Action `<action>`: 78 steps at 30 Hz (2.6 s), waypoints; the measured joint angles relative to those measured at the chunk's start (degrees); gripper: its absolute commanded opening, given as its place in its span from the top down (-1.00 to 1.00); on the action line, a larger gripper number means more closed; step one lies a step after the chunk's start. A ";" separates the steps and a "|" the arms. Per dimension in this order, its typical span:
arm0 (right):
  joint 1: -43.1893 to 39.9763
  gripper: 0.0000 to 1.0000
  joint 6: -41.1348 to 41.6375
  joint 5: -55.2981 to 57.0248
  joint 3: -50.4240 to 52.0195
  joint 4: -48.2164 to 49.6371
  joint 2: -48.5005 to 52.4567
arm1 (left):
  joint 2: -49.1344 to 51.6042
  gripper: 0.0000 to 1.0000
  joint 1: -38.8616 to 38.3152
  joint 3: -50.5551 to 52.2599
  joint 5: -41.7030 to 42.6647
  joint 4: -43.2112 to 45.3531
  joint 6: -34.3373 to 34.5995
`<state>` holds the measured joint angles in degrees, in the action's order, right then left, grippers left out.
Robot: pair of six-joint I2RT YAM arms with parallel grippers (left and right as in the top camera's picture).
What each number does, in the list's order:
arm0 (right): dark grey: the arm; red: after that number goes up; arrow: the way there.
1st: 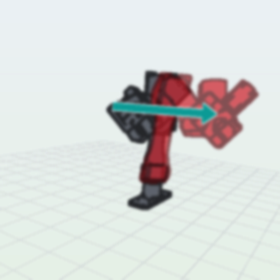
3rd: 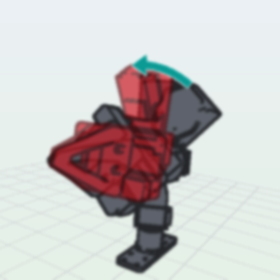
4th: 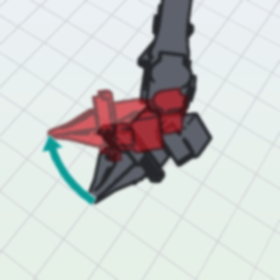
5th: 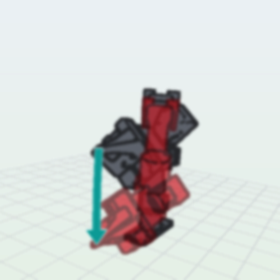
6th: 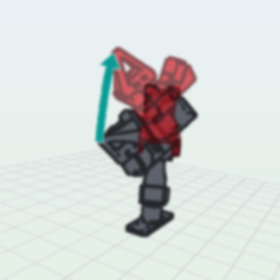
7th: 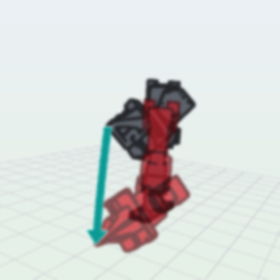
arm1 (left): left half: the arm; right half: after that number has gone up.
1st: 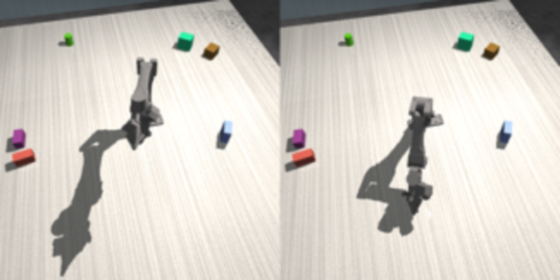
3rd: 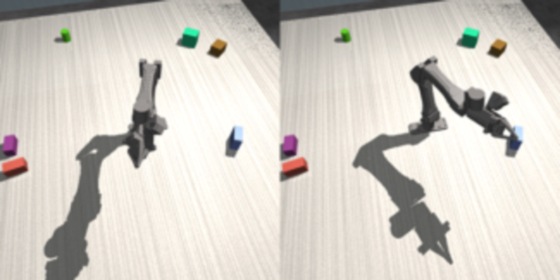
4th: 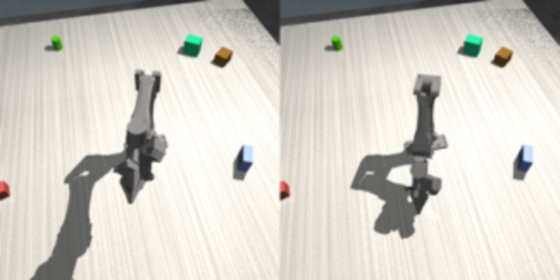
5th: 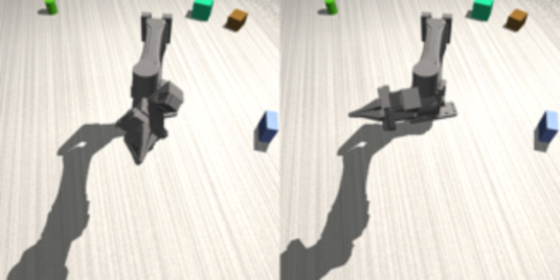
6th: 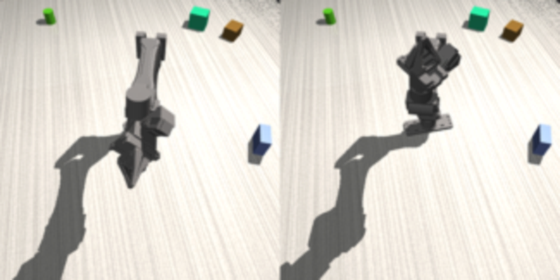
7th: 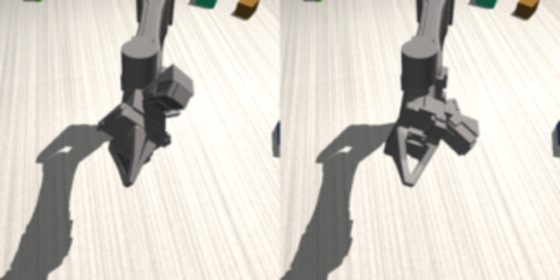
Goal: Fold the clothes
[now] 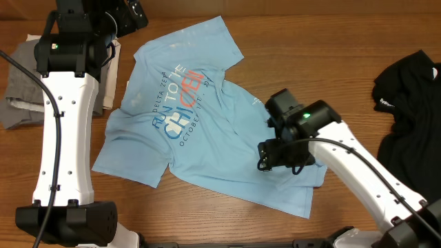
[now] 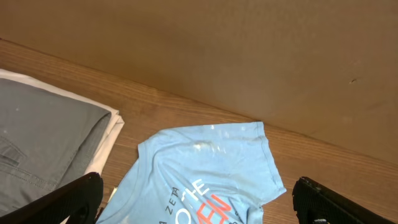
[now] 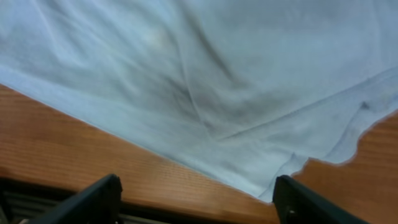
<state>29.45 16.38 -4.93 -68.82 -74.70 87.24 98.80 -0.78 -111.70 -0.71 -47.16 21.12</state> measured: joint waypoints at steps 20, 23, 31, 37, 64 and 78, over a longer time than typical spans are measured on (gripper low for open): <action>2.10 -0.59 4.44 3.48 9.16 9.53 2.56 | 0.00 -1.00 0.00 0.00 0.00 0.00 0.00; 2.10 0.00 4.48 3.48 9.31 9.53 2.56 | 0.00 -1.00 0.00 0.00 0.00 0.00 0.00; 2.08 -0.19 4.44 3.48 14.19 16.52 2.62 | 0.00 -1.00 0.00 0.00 0.00 -0.02 0.00; 2.08 0.06 4.42 3.45 16.50 20.20 2.67 | 0.00 -1.00 0.00 0.00 0.00 0.02 -0.02; 2.10 0.23 3.13 2.38 20.15 24.72 2.67 | 0.00 -1.00 0.00 0.00 0.00 0.02 0.00; 2.14 0.16 1.81 0.83 21.42 25.94 2.67 | 0.00 -1.00 0.00 0.00 0.00 0.00 0.00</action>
<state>31.59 18.20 -4.10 -47.40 -48.75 89.91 98.80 -0.78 -111.70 -0.71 -47.16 21.12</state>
